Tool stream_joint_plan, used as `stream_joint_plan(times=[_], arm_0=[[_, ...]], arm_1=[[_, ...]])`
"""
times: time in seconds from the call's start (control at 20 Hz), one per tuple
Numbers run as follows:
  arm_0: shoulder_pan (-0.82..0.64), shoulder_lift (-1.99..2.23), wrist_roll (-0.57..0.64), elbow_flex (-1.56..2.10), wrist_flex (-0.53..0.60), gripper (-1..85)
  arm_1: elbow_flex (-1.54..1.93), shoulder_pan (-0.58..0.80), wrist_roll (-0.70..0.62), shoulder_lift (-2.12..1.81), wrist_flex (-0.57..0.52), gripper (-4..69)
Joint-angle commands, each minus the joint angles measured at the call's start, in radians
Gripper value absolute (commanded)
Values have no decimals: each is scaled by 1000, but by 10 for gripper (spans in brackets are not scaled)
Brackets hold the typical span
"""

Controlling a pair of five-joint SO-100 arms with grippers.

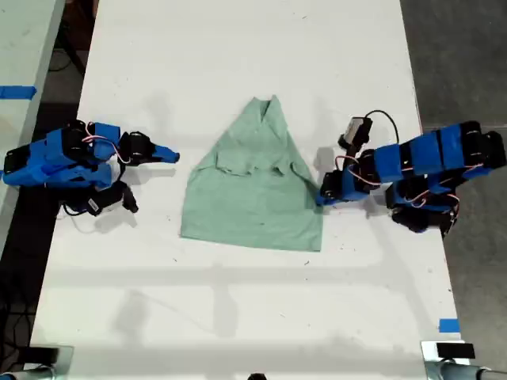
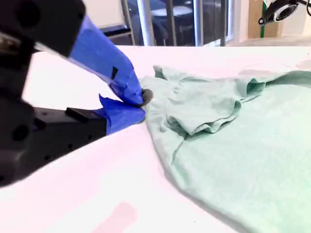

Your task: Fold t shirt

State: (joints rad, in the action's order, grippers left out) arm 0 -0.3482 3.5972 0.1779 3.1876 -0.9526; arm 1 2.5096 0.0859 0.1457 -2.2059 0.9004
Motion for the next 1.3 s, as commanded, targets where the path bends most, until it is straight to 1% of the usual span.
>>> stream_joint_plan(times=[0.0,0.05,0.1,0.2,0.25,0.4,0.5,0.65,0.75,0.85,0.9,0.95,1.05,1.15,1.25], arm_0=[[6,8,-5,3,-6,-1],[6,8,-5,3,-6,-1],[6,8,-5,3,-6,-1],[6,8,-5,3,-6,-1],[6,8,-5,3,-6,-1],[5,8,-5,3,-6,-1],[5,8,-5,3,-6,-1],[5,8,-3,3,-6,-1],[5,8,-2,3,-6,-1],[5,8,-2,3,-6,-1],[5,8,0,3,-6,-1],[5,8,2,3,-6,-1],[5,8,2,2,-6,-1],[5,8,2,2,-6,-1],[5,8,3,2,-6,-1]], arm_1=[[-54,-5,18,-127,202,12],[-49,14,-11,-212,238,12],[-40,32,-60,-307,239,12],[-15,51,-163,-456,130,12],[-29,43,-186,-468,81,12],[-95,11,-239,-341,-107,12],[-183,6,-265,-181,-192,12],[-400,6,-296,92,-212,12],[-565,12,-307,273,-184,12],[-739,12,-296,448,-110,29],[-834,8,-301,528,-69,90],[-942,0,-310,606,-18,130],[-1158,-11,-339,733,115,169],[-1310,-12,-364,787,235,186],[-1362,-9,-371,762,331,186]])
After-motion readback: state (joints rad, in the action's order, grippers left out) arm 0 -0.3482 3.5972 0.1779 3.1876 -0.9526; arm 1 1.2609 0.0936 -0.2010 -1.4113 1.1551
